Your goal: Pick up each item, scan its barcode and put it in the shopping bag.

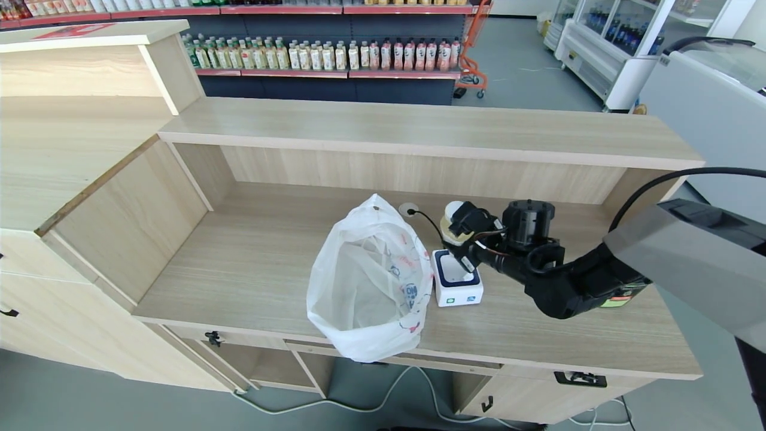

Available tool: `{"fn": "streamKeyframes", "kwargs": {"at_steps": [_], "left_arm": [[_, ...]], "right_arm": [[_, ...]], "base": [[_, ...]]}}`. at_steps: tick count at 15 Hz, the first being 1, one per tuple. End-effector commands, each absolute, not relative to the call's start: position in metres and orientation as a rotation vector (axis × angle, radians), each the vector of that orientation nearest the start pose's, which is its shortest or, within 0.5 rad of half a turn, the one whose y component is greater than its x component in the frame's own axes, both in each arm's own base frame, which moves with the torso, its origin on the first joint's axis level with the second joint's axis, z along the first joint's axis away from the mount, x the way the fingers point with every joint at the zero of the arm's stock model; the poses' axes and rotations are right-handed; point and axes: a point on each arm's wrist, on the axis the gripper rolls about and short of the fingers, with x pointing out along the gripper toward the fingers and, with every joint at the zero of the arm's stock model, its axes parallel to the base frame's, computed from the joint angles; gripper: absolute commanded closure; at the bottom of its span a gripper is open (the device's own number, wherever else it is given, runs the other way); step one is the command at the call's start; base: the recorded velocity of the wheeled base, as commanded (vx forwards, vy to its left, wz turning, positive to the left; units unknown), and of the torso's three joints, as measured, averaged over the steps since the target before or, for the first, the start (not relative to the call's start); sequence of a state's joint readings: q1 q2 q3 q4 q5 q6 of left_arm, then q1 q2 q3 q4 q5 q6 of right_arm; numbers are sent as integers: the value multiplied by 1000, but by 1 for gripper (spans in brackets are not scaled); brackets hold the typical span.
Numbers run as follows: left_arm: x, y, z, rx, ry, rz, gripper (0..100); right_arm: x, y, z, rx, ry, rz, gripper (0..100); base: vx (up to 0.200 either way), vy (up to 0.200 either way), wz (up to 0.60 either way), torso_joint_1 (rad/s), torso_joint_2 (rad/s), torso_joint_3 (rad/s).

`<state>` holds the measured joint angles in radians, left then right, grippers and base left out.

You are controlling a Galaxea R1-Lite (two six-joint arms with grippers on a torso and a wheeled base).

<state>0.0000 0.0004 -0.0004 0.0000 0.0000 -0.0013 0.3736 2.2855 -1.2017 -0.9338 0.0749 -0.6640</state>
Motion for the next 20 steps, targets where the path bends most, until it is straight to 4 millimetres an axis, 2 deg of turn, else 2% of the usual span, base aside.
{"fn": "streamKeyframes", "kwargs": {"at_steps": [1, 6, 16, 17, 19, 20], "left_arm": [[-23, 0, 75, -2, 0, 0, 0], [-23, 0, 75, -2, 0, 0, 0], [-23, 0, 75, -2, 0, 0, 0], [-23, 0, 75, -2, 0, 0, 0], [-23, 0, 75, -2, 0, 0, 0], [-23, 0, 75, -2, 0, 0, 0]], "right_arm": [[417, 167, 84, -713, -4, 498, 100], [424, 170, 80, -813, -66, 510, 100], [426, 170, 83, -809, -73, 505, 100], [426, 170, 85, -785, -73, 503, 100], [428, 171, 94, -632, -62, 480, 100], [431, 171, 108, -526, -69, 446, 100]], "base": [[0, 0, 0, 0, 0, 0], [0, 0, 0, 0, 0, 0], [0, 0, 0, 0, 0, 0], [0, 0, 0, 0, 0, 0], [0, 0, 0, 0, 0, 0], [0, 0, 0, 0, 0, 0]]}}
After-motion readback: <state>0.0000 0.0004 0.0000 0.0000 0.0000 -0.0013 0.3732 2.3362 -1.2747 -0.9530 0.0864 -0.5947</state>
